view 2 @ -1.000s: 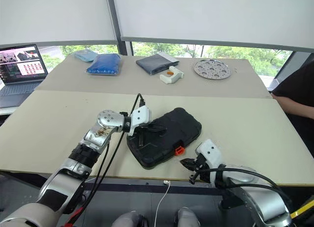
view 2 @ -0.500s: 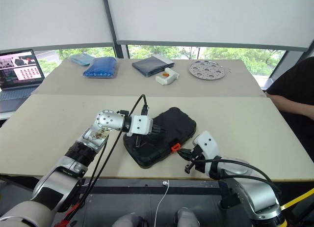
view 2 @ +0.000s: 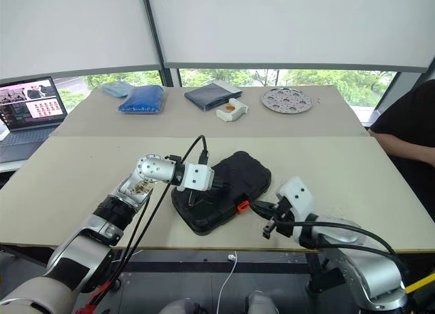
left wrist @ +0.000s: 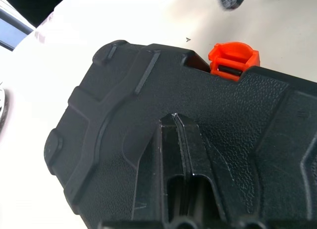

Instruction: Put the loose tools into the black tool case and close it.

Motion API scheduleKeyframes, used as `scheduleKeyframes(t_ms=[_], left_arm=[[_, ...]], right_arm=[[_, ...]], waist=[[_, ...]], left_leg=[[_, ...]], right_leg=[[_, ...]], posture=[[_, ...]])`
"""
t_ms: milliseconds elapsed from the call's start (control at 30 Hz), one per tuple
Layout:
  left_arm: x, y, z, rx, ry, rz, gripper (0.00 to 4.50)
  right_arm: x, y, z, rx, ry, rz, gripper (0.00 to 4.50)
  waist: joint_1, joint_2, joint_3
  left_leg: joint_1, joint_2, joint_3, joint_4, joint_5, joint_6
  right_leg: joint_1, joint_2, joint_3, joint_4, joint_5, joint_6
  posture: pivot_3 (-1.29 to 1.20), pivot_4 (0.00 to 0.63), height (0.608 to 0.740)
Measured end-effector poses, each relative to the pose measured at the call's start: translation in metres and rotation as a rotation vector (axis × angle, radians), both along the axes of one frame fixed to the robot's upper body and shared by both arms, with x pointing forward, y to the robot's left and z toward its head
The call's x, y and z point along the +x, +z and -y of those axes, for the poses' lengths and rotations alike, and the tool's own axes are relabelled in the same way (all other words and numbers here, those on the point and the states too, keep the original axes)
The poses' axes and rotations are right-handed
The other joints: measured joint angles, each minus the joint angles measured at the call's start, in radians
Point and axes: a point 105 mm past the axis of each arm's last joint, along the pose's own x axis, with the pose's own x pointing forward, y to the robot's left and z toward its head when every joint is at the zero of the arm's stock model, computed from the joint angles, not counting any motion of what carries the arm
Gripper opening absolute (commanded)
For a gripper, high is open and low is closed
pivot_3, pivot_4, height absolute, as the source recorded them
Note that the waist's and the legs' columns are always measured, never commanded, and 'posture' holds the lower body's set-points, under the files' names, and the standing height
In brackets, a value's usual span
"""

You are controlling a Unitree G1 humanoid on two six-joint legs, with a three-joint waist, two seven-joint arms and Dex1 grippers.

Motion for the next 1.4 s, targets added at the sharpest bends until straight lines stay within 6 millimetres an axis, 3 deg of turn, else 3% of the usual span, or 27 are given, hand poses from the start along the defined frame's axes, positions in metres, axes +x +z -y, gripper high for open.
scheduleKeyframes(t_ms=[200,433,567,700,900,933,967,1033,1133,1200,1267,1333,1400], left_arm=[[0.002,-0.001,-0.001,0.003,0.015,-0.019,0.01],[0.002,0.0,-0.004,0.006,0.019,-0.024,0.01],[0.004,-0.001,-0.006,0.007,0.028,-0.029,0.01],[0.003,0.0,-0.001,-0.009,0.023,-0.03,0.01],[0.006,0.0,-0.001,-0.033,0.054,-0.066,0.01],[0.007,0.001,-0.002,-0.058,0.077,-0.096,0.53],[0.008,0.002,-0.005,-0.08,0.094,-0.12,0.6],[0.013,0.007,-0.017,-0.155,0.166,-0.225,1.38],[0.023,0.022,-0.066,-0.216,0.324,-0.333,2.5],[0.017,0.03,-0.103,-0.229,0.407,-0.419,3.24],[0.008,0.039,-0.127,-0.244,0.45,-0.499,4.13],[-0.005,0.065,-0.153,-0.293,0.486,-0.573,4.5],[-0.014,0.09,-0.171,-0.328,0.511,-0.572,4.5]], right_arm=[[0.005,-0.022,-0.007,-0.041,0.005,-0.049,0.0],[0.027,-0.016,-0.015,-0.027,-0.012,-0.013,0.0],[0.034,-0.003,-0.023,0.001,-0.004,0.022,0.0],[0.034,0.0,-0.035,0.024,0.034,0.03,0.0],[0.031,0.0,-0.033,0.014,0.042,0.032,0.0],[0.028,0.0,-0.028,0.006,0.041,0.034,0.29],[0.025,0.001,-0.023,0.003,0.039,0.03,0.58],[0.015,0.007,-0.003,-0.013,0.046,0.021,1.12],[0.004,0.027,0.027,-0.063,0.059,0.038,2.13],[-0.002,0.048,0.045,-0.099,0.088,0.061,2.84],[-0.005,0.062,0.059,-0.114,0.109,0.06,3.66],[-0.01,0.078,0.074,-0.12,0.136,0.048,4.3],[-0.013,0.09,0.085,-0.126,0.156,0.036,4.47]], waist=[[-0.001,0.0,0.0],[-0.006,0.0,0.0],[-0.008,0.0,0.0],[-0.001,0.001,-0.001],[0.001,0.002,-0.001],[0.002,0.002,-0.001],[0.003,0.001,-0.001],[0.003,0.001,0.003],[-0.014,-0.011,0.012],[-0.023,-0.013,0.016],[-0.018,-0.015,0.022],[-0.005,-0.019,0.032],[0.002,-0.02,0.035]], left_leg=[[0.0,0.0,-0.001,-0.003,0.0,-0.001],[0.0,0.0,-0.001,-0.003,0.001,-0.001],[0.0,0.001,-0.001,-0.004,0.001,-0.002],[0.001,0.001,-0.002,-0.005,0.001,-0.002],[-0.002,0.001,-0.002,-0.005,0.001,-0.001],[-0.003,0.001,-0.002,-0.005,0.001,-0.001],[-0.004,0.001,-0.002,-0.005,0.001,-0.001],[-0.005,0.0,-0.002,-0.005,0.001,-0.001],[-0.014,0.002,-0.003,-0.005,0.006,0.005],[-0.019,0.002,-0.003,-0.006,0.007,0.003],[-0.02,0.002,-0.003,-0.005,0.011,-0.005],[-0.024,0.002,-0.003,-0.005,0.012,-0.006],[-0.025,0.001,-0.003,-0.005,0.01,-0.006]], right_leg=[[0.0,0.0,0.0,-0.002,-0.002,-0.003],[-0.001,0.001,-0.001,-0.002,0.0,0.0],[-0.002,0.001,-0.001,-0.002,0.0,0.001],[-0.002,0.0,-0.003,-0.003,0.0,0.0],[-0.001,0.0,-0.004,-0.01,0.0,0.0],[-0.001,0.0,-0.004,-0.01,0.0,0.0],[-0.002,0.0,-0.004,-0.01,0.0,0.001],[-0.003,0.0,-0.004,-0.01,0.001,0.002],[-0.014,0.006,-0.003,-0.009,0.002,0.003],[-0.02,0.009,-0.001,-0.007,0.002,0.002],[-0.021,0.013,-0.002,-0.007,0.0,-0.002],[-0.023,0.016,-0.002,-0.008,0.0,-0.003],[-0.023,0.016,-0.001,-0.01,0.0,-0.003]], posture=[[0.0,0.15,0.718],[0.0,0.15,0.718],[0.0,0.15,0.718],[0.0,0.15,0.718],[0.0,0.15,0.718],[0.0,0.15,0.718],[0.0,0.15,0.718],[0.0,0.15,0.718],[0.0,0.15,0.718],[0.0,0.15,0.718],[0.0,0.15,0.718],[0.0,0.15,0.718],[0.0,0.15,0.718]])
